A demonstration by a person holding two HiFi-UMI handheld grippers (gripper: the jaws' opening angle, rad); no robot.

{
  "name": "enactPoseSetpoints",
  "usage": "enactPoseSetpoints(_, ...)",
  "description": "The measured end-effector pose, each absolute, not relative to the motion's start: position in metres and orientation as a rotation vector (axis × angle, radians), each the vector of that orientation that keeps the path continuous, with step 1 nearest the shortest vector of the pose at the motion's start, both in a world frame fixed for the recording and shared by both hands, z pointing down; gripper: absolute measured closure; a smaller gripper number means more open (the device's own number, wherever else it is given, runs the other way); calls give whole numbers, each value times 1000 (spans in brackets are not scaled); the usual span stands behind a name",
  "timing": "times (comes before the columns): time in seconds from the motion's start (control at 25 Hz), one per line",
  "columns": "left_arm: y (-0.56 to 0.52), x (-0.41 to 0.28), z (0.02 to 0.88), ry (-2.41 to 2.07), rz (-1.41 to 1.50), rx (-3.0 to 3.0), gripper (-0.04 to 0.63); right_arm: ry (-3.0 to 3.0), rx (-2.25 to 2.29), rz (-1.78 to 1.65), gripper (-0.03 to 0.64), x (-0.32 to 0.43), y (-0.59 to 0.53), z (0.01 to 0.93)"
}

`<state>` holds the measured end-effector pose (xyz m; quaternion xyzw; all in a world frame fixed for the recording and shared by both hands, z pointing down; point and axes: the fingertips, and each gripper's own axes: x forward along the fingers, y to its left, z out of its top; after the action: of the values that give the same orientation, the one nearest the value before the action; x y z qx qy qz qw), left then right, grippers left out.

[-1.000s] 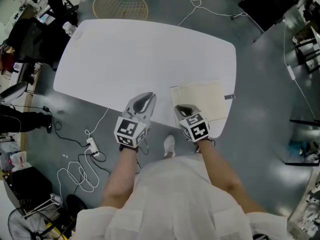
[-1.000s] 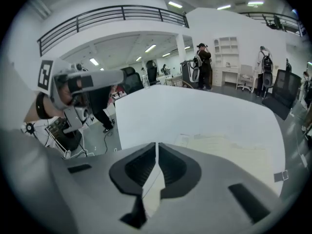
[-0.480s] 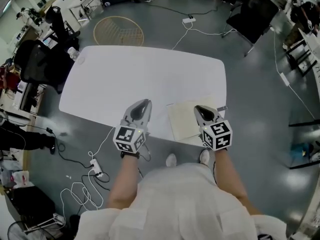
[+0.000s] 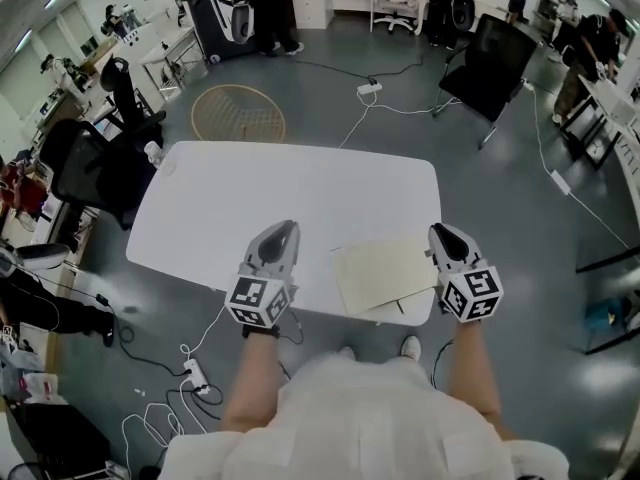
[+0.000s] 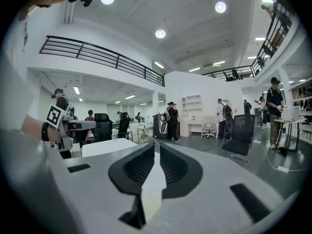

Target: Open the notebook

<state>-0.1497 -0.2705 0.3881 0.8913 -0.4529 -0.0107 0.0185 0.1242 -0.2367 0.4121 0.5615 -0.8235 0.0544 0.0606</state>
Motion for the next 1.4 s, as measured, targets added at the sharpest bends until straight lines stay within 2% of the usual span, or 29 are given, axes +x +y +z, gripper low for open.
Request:
enactPoseSetpoints(0.44, -270, -145, 365, -1433, -79, 2788, 569, -2534, 1775, -20, 589, 139, -227, 377)
enactPoseSetpoints(0.72, -270, -144, 366, -1424, -72, 2794, 569, -2557, 1791, -19, 612, 145, -224, 372)
enactPoseSetpoints(1.4, -284, -137, 358, -1414, -91, 2798, 569, -2526, 1830, -71, 614, 154, -234, 354)
